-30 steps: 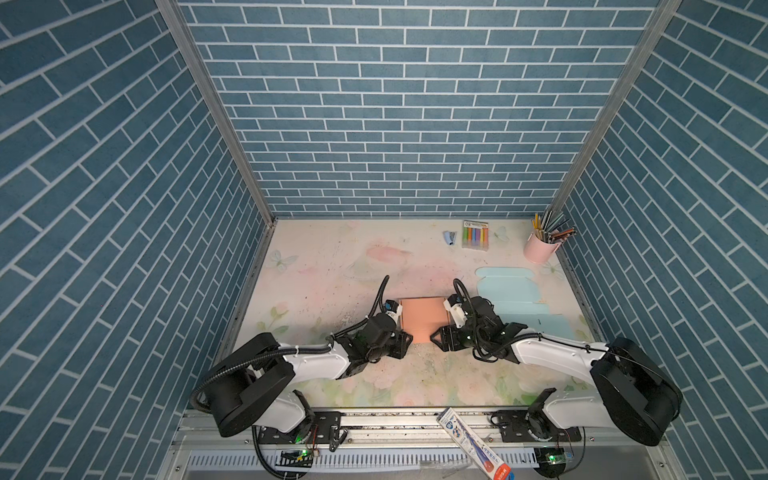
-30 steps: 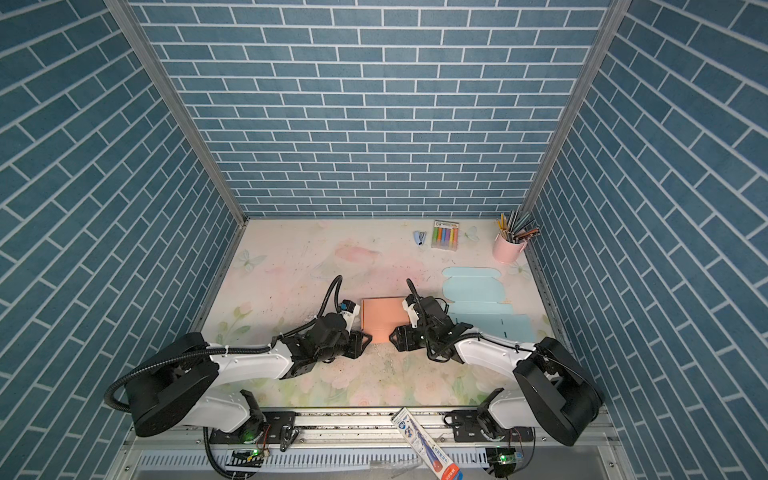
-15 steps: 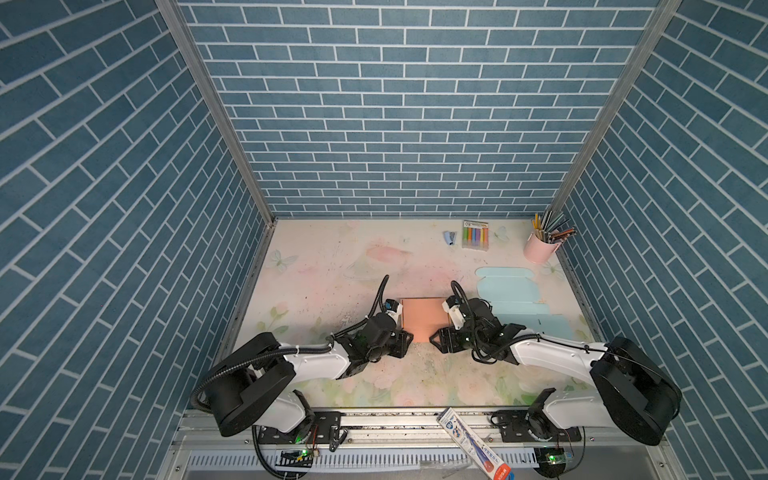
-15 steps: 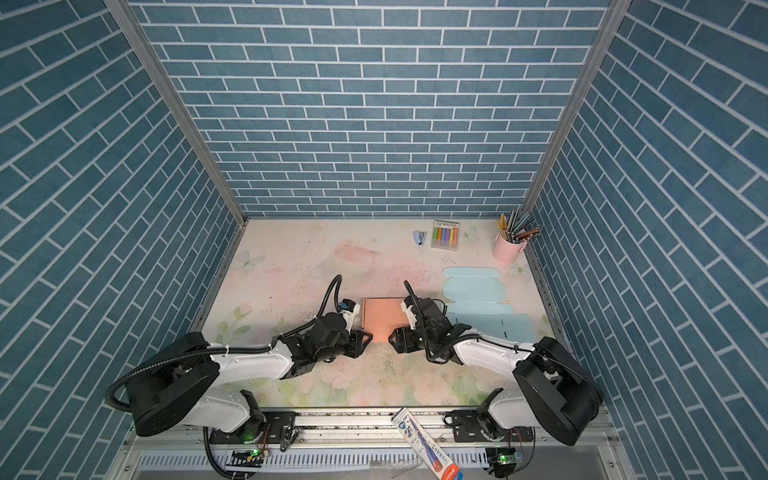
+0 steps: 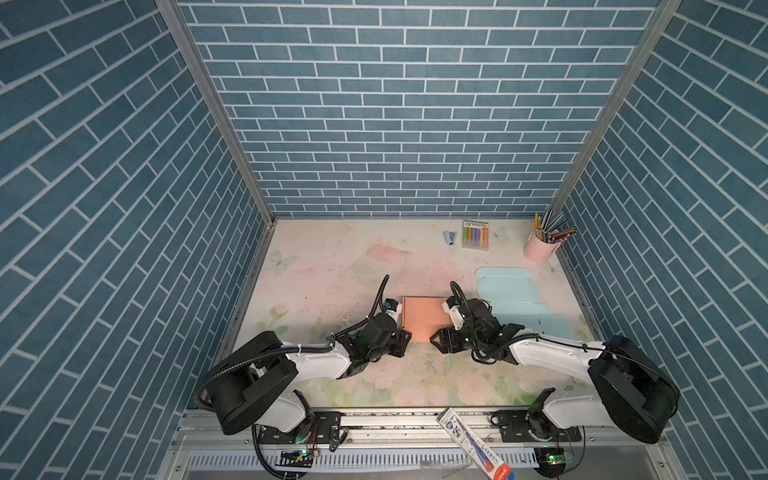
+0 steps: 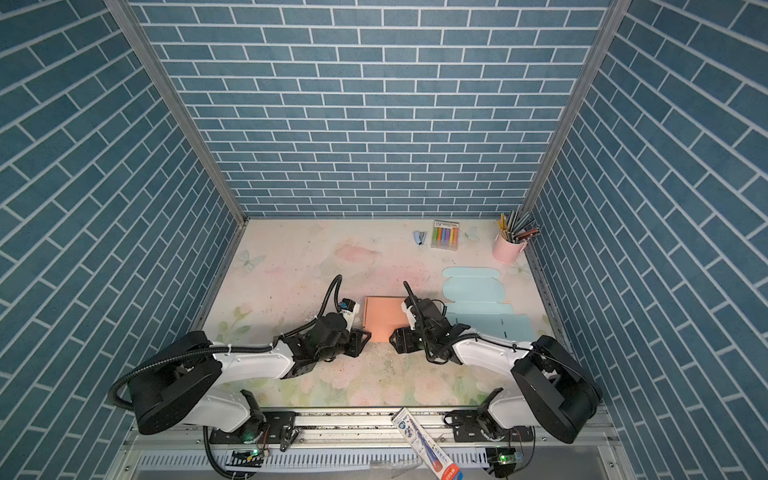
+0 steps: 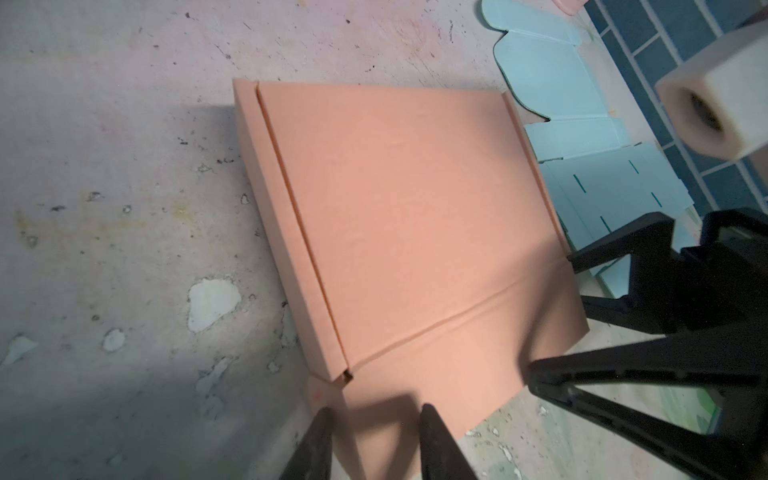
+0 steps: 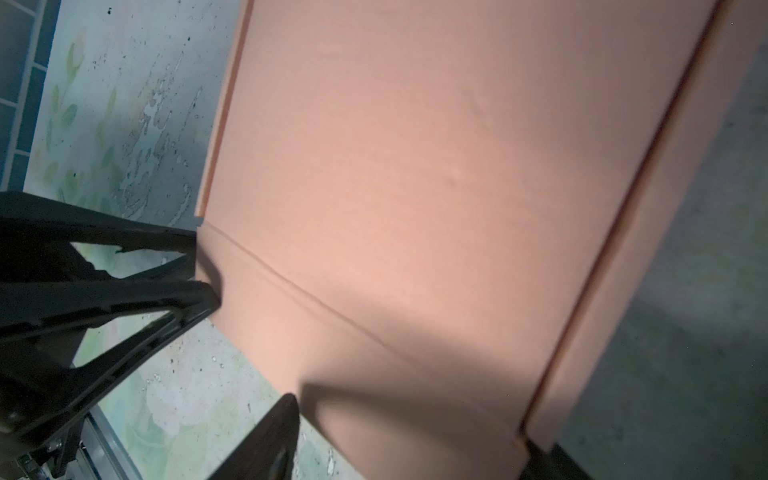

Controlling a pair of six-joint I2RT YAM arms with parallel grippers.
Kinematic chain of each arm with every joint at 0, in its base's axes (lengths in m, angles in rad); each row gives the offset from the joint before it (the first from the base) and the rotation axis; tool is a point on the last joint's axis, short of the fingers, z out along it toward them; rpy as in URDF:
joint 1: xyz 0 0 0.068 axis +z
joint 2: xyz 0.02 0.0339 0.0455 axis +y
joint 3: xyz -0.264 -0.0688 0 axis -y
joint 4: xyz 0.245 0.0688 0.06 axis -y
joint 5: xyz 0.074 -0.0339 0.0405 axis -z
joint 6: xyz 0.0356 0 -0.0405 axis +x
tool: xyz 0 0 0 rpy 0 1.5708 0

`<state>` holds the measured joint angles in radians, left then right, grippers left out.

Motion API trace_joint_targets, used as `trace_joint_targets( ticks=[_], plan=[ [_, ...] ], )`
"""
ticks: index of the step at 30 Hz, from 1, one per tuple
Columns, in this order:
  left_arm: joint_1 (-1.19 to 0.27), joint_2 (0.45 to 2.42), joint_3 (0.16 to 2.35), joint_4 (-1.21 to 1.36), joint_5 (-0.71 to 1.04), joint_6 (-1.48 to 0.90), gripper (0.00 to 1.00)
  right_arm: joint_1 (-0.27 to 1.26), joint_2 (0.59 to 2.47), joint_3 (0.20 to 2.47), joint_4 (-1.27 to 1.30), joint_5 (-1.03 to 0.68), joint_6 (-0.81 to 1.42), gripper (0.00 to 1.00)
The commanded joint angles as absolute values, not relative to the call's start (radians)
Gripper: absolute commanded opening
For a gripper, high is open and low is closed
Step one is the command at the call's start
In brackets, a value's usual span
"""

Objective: Fold the paper box

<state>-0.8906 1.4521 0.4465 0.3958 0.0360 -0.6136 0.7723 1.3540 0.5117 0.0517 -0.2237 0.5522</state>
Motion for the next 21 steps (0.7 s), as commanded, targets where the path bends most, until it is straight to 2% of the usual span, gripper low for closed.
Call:
trace_joint_targets(
  ticks=[1,21],
  plan=[
    [-0.89,1.472,0.459,0.395,0.008,-0.6,0.36,0.778,1.356,0.528,0.034,-0.202,0.56,0.73],
    [-0.888,1.445,0.462,0.42,0.041,-0.604,0.34,0.791,1.316,0.538,0.004,-0.187,0.547,0.73]
  ],
)
